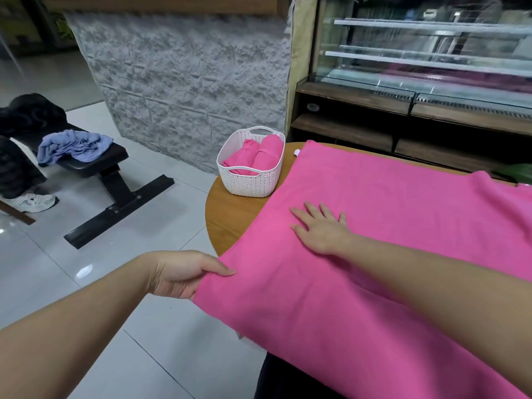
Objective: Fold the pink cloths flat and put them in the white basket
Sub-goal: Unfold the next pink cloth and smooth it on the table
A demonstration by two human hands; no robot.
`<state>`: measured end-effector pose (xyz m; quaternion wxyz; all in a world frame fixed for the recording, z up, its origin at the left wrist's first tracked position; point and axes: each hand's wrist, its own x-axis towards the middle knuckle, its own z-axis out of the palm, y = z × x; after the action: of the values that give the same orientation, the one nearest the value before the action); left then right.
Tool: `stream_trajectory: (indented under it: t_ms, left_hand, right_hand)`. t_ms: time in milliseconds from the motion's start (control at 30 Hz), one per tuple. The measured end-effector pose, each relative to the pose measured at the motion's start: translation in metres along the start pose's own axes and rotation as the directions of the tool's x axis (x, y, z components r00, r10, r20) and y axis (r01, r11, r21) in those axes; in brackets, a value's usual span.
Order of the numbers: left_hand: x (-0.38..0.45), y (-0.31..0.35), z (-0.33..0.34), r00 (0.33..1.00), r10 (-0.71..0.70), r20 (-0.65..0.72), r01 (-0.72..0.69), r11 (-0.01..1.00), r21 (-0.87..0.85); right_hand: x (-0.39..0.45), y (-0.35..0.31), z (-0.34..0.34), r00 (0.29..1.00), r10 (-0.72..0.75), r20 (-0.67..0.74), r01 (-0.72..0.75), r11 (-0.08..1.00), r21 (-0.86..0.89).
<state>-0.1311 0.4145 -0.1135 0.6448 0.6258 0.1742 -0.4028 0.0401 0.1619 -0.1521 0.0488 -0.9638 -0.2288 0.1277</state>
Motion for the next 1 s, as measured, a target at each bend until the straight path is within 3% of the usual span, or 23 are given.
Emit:
stream_trajectory:
  t_ms: [367,467,533,633,733,800,867,1000]
  left_hand:
    - [-0.004,-0.017,-0.009,0.979,-0.08,-0.186,0.13,0.953,0.274]
    - [0.001,-0.018,-0.006,0.981,-0.053,-0.189,0.108,0.949,0.296]
    - [0.0,-0.012,-0.005,0.972,0.01,-0.236,0.068,0.945,0.32]
    - [-0.001,0.007,-0.003,0.903,0.124,-0.411,0.073,0.899,0.432]
    - [0.007,0.028,0.005,0.72,0.311,-0.621,0.122,0.824,0.554]
    - [0.016,0.045,0.016,0.627,0.466,-0.624,0.102,0.745,0.659]
    - [0.026,0.062,0.032,0.603,0.553,-0.575,0.066,0.684,0.727]
    - [0.053,0.091,0.071,0.65,0.595,-0.473,-0.003,0.625,0.781]
  right_hand:
    - [-0.008,-0.003,0.005,1.0,-0.002,0.018,0.003,0.999,-0.038]
    - [-0.007,-0.003,0.004,0.999,-0.006,0.051,0.007,1.0,-0.024]
    - [-0.007,0.001,-0.001,0.998,-0.053,0.035,0.05,0.996,0.074]
    - [-0.013,0.014,-0.014,0.974,-0.139,-0.179,0.196,0.915,0.352]
    - [-0.023,0.032,-0.02,0.951,-0.141,-0.276,0.251,0.873,0.418]
    - [-0.031,0.048,-0.022,0.956,-0.128,-0.265,0.234,0.875,0.424]
    - [-0.039,0.064,-0.025,0.959,-0.115,-0.258,0.221,0.873,0.434]
    - [-0.059,0.097,-0.033,0.967,-0.071,-0.246,0.184,0.862,0.472]
